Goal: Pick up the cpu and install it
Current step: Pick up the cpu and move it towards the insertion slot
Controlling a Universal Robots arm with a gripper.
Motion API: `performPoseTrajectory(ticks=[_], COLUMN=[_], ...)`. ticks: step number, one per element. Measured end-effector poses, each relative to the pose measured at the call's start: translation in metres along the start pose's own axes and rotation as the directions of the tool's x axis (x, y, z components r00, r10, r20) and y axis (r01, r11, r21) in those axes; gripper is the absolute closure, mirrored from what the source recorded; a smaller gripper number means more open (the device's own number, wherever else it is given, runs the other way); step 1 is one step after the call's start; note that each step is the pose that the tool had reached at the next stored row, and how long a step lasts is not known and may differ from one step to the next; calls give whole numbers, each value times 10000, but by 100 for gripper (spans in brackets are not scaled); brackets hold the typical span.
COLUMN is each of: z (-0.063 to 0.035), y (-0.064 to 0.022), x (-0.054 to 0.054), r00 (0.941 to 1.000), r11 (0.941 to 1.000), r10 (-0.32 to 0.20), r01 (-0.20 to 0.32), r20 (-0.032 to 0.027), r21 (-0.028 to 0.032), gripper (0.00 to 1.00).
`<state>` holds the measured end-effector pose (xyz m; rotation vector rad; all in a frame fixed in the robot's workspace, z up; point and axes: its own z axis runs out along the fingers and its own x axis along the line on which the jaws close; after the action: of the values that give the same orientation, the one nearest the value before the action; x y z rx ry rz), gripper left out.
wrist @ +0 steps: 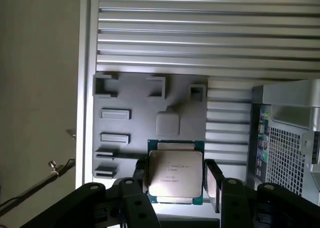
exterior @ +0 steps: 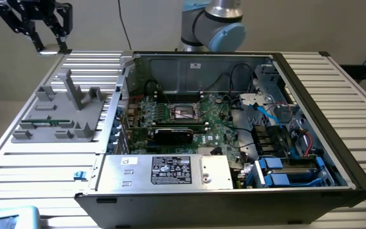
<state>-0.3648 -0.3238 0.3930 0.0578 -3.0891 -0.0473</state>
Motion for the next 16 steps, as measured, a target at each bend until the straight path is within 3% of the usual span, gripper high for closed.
performPoseTrajectory(ticks=[16], z=[-49], y=[-21], x=[-586], r00=[10000], r11=[10000], r10=[0], r01=[0], r20=[0], r21=[0], gripper=[45])
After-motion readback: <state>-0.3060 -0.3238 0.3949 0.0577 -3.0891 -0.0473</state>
